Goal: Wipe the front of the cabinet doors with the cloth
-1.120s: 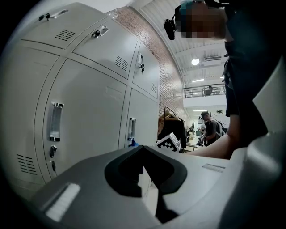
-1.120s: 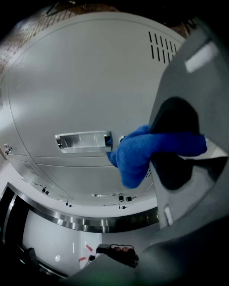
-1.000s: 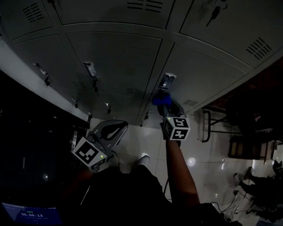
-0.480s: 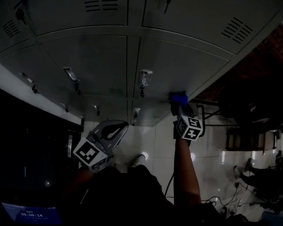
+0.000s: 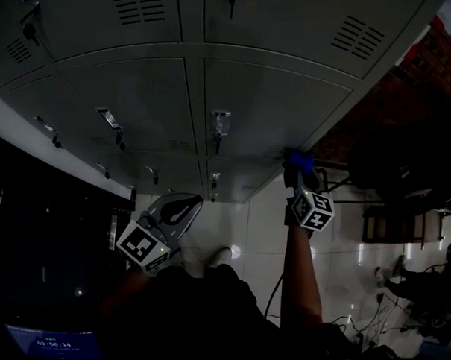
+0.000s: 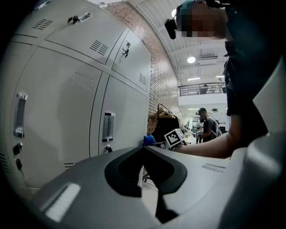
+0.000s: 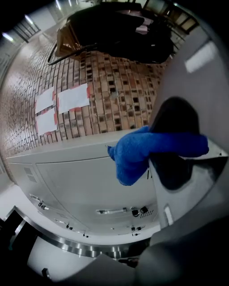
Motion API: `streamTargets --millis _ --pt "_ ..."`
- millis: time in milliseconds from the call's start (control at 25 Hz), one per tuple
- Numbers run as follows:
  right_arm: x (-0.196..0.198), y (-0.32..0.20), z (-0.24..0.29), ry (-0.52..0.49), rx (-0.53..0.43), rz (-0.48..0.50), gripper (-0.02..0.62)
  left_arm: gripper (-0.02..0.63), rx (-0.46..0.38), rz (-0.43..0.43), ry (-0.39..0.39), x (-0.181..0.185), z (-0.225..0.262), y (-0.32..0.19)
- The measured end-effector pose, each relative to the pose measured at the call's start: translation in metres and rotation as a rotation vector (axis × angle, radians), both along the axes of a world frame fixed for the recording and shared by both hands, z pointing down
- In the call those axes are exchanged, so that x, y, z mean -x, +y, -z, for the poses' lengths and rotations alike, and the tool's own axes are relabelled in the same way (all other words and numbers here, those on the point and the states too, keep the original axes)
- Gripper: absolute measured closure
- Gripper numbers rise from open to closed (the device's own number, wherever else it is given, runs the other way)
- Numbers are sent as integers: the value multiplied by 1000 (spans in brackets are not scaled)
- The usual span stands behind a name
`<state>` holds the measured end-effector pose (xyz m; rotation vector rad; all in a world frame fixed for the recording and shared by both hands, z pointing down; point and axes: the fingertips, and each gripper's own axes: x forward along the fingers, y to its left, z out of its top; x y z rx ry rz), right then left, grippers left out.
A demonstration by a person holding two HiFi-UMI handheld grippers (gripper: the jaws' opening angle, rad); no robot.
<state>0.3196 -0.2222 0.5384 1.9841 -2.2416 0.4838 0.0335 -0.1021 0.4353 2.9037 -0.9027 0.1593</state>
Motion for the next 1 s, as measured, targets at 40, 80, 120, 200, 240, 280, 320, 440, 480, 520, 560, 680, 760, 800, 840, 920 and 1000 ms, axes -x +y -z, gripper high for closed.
streamTargets --millis 40,80,120,200,240,280,320,440,480,520,560,680,760,800,840,920,1000 --pt "5 3 5 -1 -14 16 511 606 0 8 2 3 1 1" --pt "12 7 11 3 -29 35 511 606 -2 17 3 6 2 3" --pt "21 11 17 11 -45 56 511 606 -3 23 3 10 3 4" --pt "43 22 25 32 -67 103 511 606 -3 31 2 20 3 10" --pt "55 29 28 43 -73 129 511 606 -3 34 4 25 2 13" --pt "68 36 32 54 -79 156 511 606 -3 34 5 30 3 17" --pt "81 44 36 63 -84 181 511 606 -6 33 7 36 3 20" --pt "125 69 51 75 -99 240 511 606 -17 20 10 56 7 31" --pt "142 79 57 77 -106 255 511 606 -21 13 12 64 9 35" --pt "159 89 64 79 -115 269 511 606 -25 7 15 73 10 40" --pt "177 100 71 82 -127 282 511 606 -30 1 20 83 12 44" --pt "233 129 92 96 -169 325 511 606 -46 -15 39 111 18 58" --pt "274 149 102 95 -186 361 511 606 -60 -24 54 129 23 69" --pt "295 159 106 97 -193 381 511 606 -66 -30 59 139 25 76" --pt "315 170 110 101 -200 400 511 606 -70 -36 62 148 26 83" --pt "352 190 117 111 -214 434 511 606 -69 -47 66 164 27 96" --pt "381 207 122 111 -222 458 511 606 -66 -56 73 178 27 107"
